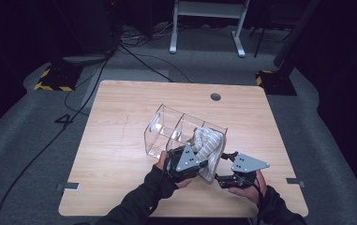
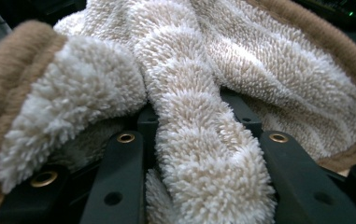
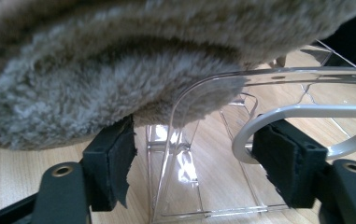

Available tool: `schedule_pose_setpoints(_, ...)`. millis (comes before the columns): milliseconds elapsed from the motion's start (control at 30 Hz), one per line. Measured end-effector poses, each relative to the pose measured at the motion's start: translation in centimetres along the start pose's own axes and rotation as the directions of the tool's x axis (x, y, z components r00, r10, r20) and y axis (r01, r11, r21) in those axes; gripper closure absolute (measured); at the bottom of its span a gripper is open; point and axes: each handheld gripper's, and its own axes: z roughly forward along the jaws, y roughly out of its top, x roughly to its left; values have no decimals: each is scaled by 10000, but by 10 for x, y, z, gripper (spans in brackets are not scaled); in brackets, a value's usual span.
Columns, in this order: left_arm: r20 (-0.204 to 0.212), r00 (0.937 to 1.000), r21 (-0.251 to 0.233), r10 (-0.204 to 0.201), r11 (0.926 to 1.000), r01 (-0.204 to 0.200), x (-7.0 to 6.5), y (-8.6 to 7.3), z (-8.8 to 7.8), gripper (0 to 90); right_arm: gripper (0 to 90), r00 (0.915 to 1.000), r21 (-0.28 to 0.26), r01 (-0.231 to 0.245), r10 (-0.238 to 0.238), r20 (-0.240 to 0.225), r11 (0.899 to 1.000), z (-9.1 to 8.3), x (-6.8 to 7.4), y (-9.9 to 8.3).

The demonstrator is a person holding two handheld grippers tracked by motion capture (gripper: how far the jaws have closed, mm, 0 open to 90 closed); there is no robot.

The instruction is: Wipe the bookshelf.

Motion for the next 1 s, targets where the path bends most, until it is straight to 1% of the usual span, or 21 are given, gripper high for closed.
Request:
schedule_pose_setpoints(67,-65,9999,120,116,9999,-115,1,2,1,659,321,10000,-40,2,-2,-87,10000,0,1,0)
schedule_pose_setpoints(100,-138,9994,307,303,9991,-298,1,2,3,659,320,9999,-25,62,-62,-93,10000,0,2,0)
schedule_pose_setpoints(133,-107,9993,494,354,9982,-348,1,0,5,660,313,9998,25,150,-150,-99,9999,0,4,1)
schedule_pose_setpoints(167,-21,9987,751,502,9959,-499,0,-2,7,661,300,9998,49,149,-148,-108,9999,0,6,1)
schedule_pose_setpoints(200,-154,9965,886,821,9928,-804,-2,-4,8,661,297,9998,84,172,-171,-142,9998,0,7,2)
schedule_pose_setpoints(233,-184,9957,962,905,9914,-884,-4,-4,7,661,296,9996,121,230,-227,-195,9997,0,8,2)
schedule_pose_setpoints(400,59,9937,1446,1122,9831,-1119,-8,-11,6,661,284,9983,100,295,-289,-508,9995,-2,17,3)
schedule_pose_setpoints(433,218,9935,1629,1118,9801,-1139,-9,-15,7,662,285,9978,83,340,-335,-571,9994,-2,19,4)
schedule_pose_setpoints(467,218,9935,1629,1118,9801,-1139,-9,-15,7,663,285,9978,83,340,-335,-571,9994,-2,19,4)
schedule_pose_setpoints(567,465,9946,2029,930,9740,-1005,-11,-29,10,664,293,9967,48,403,-399,-710,9992,-2,24,4)
schedule_pose_setpoints(667,1047,9941,1817,276,9823,-464,-4,-44,9,663,304,9964,-79,412,-416,-735,9991,-2,26,3)
schedule_pose_setpoints(700,1248,9922,1851,37,9823,-269,-2,-50,10,663,308,9965,-94,350,-356,-753,9993,-2,25,3)
schedule_pose_setpoints(733,1456,9892,2034,-161,9790,-140,-1,-57,13,663,310,9960,-159,331,-343,-822,9993,-2,25,2)
schedule_pose_setpoints(767,1518,9882,2282,-196,9735,-158,0,-63,16,663,337,9960,-172,292,-305,-842,9994,-2,25,2)
schedule_pose_setpoints(800,1553,9878,2623,-68,9644,-346,0,-68,19,661,381,9957,-117,245,-255,-887,9996,-2,25,2)
schedule_pose_setpoints(833,1582,9874,2842,56,9574,-510,2,-72,21,659,384,9944,7,224,-222,-1036,9997,-2,25,1)
schedule_pose_setpoints(867,1709,9853,2755,3,9601,-481,4,-75,20,657,385,9939,161,278,-259,-1069,9995,0,27,0)
schedule_pose_setpoints(900,1840,9828,2680,-143,9627,-362,8,-76,20,657,385,9951,252,445,-421,-899,9987,2,30,0)
schedule_pose_setpoints(933,1840,9828,2680,-143,9627,-362,8,-76,20,657,385,9951,252,445,-421,-899,9987,2,30,0)
schedule_pose_setpoints(967,1787,9838,2699,-134,9622,-359,10,-76,18,657,399,9951,323,588,-560,-816,9977,2,31,-1)
schedule_pose_setpoints(1000,1721,9851,2637,16,9634,-477,10,-75,17,656,430,9943,272,446,-418,-986,9986,3,31,-1)
